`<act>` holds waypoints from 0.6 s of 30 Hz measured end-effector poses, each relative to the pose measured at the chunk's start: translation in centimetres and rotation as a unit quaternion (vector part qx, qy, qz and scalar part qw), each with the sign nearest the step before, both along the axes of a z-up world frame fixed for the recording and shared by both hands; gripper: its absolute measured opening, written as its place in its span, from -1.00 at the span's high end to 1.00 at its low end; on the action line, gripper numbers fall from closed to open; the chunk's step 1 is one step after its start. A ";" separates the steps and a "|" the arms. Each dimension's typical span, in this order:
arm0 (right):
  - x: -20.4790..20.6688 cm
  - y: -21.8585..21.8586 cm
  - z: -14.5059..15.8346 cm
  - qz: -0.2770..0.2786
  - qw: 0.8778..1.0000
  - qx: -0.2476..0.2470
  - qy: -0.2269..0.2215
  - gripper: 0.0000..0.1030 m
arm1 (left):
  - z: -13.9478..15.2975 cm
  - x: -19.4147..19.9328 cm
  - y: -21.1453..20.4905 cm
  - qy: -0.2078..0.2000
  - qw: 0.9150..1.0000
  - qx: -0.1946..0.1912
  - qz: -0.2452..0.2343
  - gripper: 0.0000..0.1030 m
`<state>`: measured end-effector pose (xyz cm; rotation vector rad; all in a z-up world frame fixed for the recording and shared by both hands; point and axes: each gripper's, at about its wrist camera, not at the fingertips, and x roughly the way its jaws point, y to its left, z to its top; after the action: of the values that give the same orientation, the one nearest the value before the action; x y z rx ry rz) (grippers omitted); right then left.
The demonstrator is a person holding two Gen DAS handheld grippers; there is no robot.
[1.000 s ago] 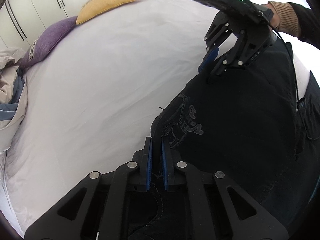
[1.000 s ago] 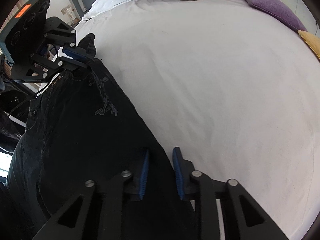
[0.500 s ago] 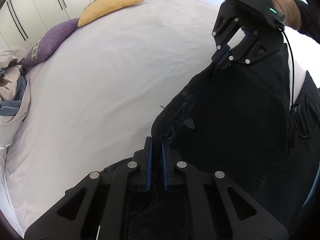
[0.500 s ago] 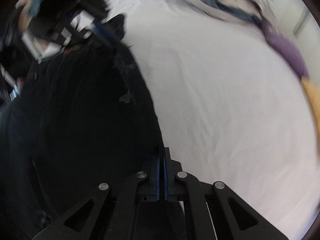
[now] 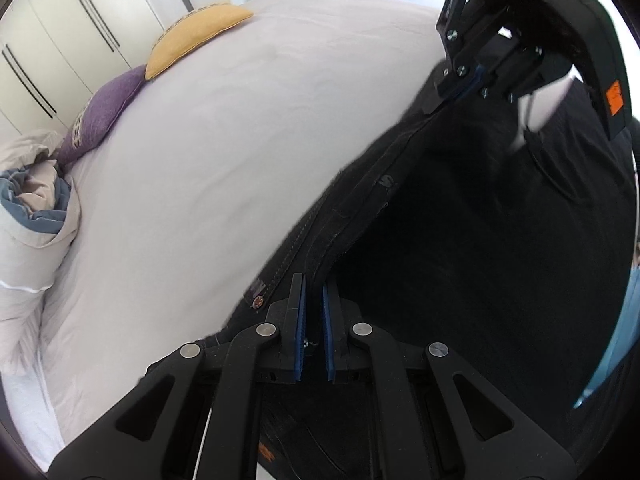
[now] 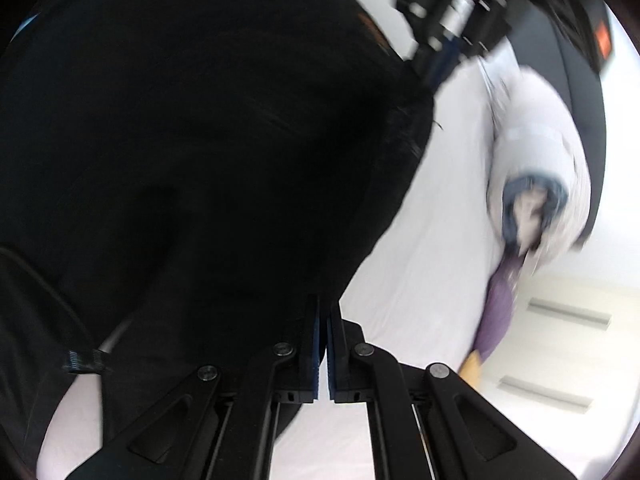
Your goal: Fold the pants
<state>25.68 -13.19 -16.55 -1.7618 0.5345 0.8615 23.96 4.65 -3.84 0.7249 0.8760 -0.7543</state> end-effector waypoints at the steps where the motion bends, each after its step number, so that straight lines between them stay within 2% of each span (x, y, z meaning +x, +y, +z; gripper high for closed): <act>1: -1.2 0.4 0.1 0.010 1.000 -0.006 -0.004 0.94 | -0.1 -1.0 0.0 -0.006 1.000 0.006 -0.002 0.88; 6: -6.3 1.5 -0.5 0.054 0.998 -0.038 -0.020 0.94 | -1.2 -6.6 0.4 -0.020 0.999 0.035 -0.025 0.88; 9: -8.9 2.4 -1.1 0.079 0.995 -0.052 -0.024 0.94 | -1.9 -8.7 0.8 -0.017 0.999 0.039 -0.027 0.88; 18: -15.8 5.2 -2.7 0.146 0.986 -0.073 -0.037 0.94 | -5.1 -12.3 2.5 -0.028 0.995 0.085 -0.046 0.88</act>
<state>9.86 -7.97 -19.27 -2.0314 0.2999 0.9731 11.68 7.18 -8.93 0.9373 0.8670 -0.7428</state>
